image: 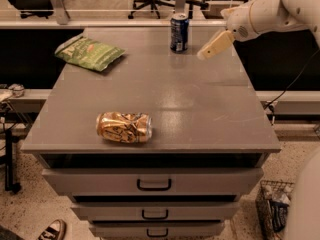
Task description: Move pepsi can near orange can
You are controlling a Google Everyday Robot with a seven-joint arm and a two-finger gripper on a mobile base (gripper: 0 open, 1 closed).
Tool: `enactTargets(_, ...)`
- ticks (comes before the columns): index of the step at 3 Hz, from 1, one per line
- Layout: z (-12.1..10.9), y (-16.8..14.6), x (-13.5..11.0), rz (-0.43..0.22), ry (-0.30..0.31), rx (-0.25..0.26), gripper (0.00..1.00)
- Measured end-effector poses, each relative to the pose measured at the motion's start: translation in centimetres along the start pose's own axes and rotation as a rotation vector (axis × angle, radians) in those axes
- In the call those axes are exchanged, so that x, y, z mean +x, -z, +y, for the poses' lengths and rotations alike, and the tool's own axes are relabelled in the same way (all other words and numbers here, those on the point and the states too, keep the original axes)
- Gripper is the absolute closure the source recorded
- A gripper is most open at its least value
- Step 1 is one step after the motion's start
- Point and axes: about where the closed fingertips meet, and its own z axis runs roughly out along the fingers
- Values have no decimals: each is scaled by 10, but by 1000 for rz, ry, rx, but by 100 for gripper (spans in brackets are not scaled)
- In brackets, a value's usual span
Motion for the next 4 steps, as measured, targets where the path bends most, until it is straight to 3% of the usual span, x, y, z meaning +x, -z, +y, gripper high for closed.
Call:
enactTargets(2, -19, -75, -27, -156, -156, -26, 0)
enactTargets(3, -31, -100, -38, -221, -194, -16, 0)
enactTargets(4, -42, -122, -41, -235, -224, 15, 18)
